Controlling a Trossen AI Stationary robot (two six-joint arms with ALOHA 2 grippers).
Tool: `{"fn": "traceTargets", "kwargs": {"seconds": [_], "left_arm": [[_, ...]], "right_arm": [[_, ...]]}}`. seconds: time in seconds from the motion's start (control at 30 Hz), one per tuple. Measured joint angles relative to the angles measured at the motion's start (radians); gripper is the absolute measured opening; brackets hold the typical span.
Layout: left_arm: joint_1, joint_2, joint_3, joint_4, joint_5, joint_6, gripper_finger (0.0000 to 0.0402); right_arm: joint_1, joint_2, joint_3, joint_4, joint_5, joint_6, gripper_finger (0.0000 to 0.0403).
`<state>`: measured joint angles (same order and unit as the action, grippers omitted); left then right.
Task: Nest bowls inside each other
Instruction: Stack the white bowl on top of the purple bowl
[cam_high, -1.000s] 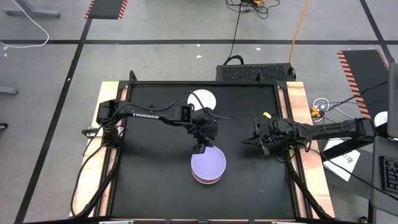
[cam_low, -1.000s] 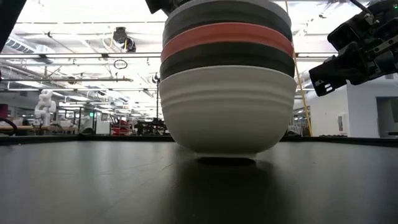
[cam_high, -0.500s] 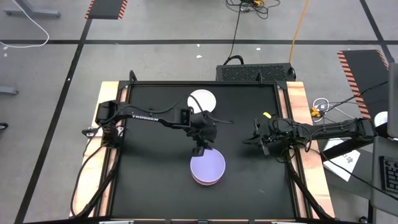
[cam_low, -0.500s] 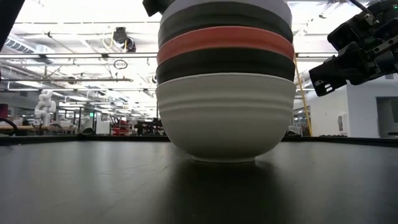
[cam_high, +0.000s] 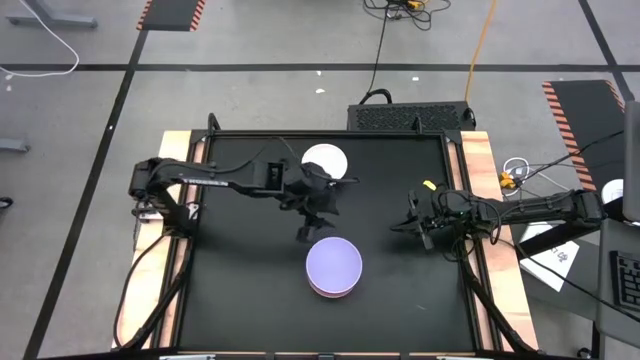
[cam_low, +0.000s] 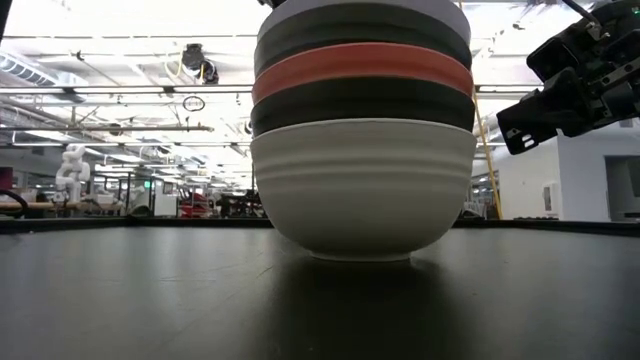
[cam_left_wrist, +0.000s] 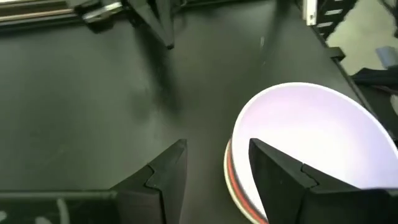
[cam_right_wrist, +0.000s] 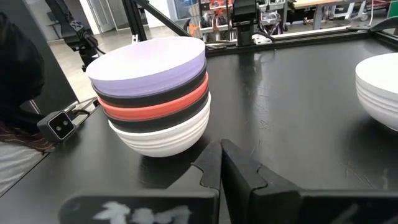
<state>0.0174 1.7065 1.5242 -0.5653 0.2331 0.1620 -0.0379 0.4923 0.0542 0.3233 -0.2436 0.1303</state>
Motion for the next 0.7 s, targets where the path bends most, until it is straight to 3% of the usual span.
{"fn": "traceTargets", "kwargs": {"seconds": [0.13, 0.33, 0.53, 0.7], "left_arm": [[-0.005, -0.067, -0.057, 0.003, -0.045, -0.014, 0.0150], [-0.029, -0.198, -0.233, 0.092, -0.069, -0.020, 0.0017], [-0.065, -0.382, -0.420, 0.158, -0.222, -0.076, 0.0004], [-0.076, -0.589, -0.651, 0.306, -0.274, -0.147, 0.0003]], "right_arm": [[0.000, 0.000, 0.000, 0.000, 0.000, 0.000, 0.0000], [0.000, 0.000, 0.000, 0.002, 0.005, 0.000, 0.0000], [0.000, 0.000, 0.000, 0.004, 0.005, 0.013, 0.0000], [0.000, 0.002, 0.000, 0.001, 0.006, 0.014, 0.0000]]}}
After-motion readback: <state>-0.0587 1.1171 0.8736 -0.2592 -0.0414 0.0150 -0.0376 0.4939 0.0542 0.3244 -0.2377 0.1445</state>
